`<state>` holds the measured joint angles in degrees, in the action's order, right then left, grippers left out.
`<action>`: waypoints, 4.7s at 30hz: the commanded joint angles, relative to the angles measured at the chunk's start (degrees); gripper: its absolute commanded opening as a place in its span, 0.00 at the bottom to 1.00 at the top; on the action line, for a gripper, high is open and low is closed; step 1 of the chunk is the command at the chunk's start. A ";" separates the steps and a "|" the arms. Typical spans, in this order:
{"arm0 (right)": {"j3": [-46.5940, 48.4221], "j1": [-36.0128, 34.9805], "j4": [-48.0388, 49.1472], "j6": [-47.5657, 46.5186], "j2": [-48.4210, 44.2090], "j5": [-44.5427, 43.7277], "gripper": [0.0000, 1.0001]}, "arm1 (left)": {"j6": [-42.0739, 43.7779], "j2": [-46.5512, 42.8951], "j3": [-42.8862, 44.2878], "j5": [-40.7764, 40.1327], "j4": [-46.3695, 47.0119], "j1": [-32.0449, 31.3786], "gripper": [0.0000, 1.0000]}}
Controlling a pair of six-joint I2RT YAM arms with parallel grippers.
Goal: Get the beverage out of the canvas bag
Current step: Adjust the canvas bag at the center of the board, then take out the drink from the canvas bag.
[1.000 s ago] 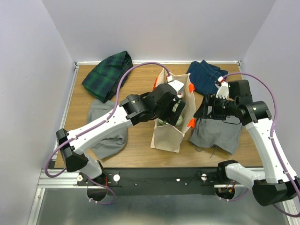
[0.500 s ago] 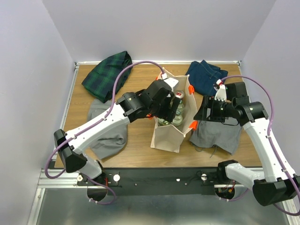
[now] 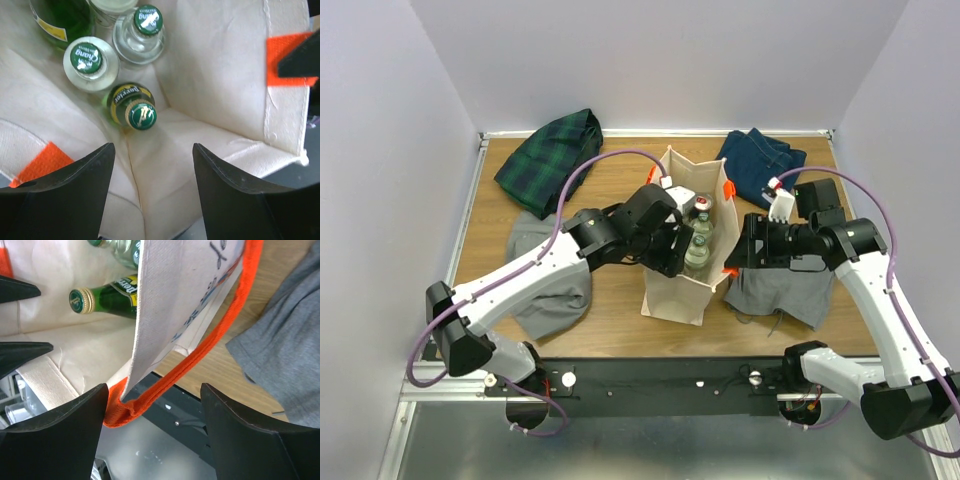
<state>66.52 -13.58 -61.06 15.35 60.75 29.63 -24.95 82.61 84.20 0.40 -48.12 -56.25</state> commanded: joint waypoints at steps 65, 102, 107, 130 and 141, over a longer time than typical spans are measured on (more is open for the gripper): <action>-2.89 -1.97 5.25 -0.33 3.76 -3.08 0.83 | 5.00 1.15 2.02 -7.96 1.10 -2.99 0.99; -2.80 -1.88 6.21 -0.24 4.38 -5.19 0.82 | 0.52 7.30 -2.47 -7.08 4.09 -2.90 0.60; -2.80 -1.97 6.13 -0.33 4.46 -5.63 0.82 | 0.87 7.22 -2.38 -7.00 4.08 -2.99 0.45; -3.06 -1.89 6.83 -0.33 5.17 -6.60 0.82 | 2.01 6.34 -0.18 -6.29 3.38 -2.90 0.33; -3.06 -1.97 6.92 -0.68 5.08 -6.60 0.83 | 1.92 6.69 0.26 -6.12 3.21 -2.99 0.53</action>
<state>62.57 -15.33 -55.13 15.40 65.91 24.84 -23.42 89.93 82.59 -6.63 -43.88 -58.96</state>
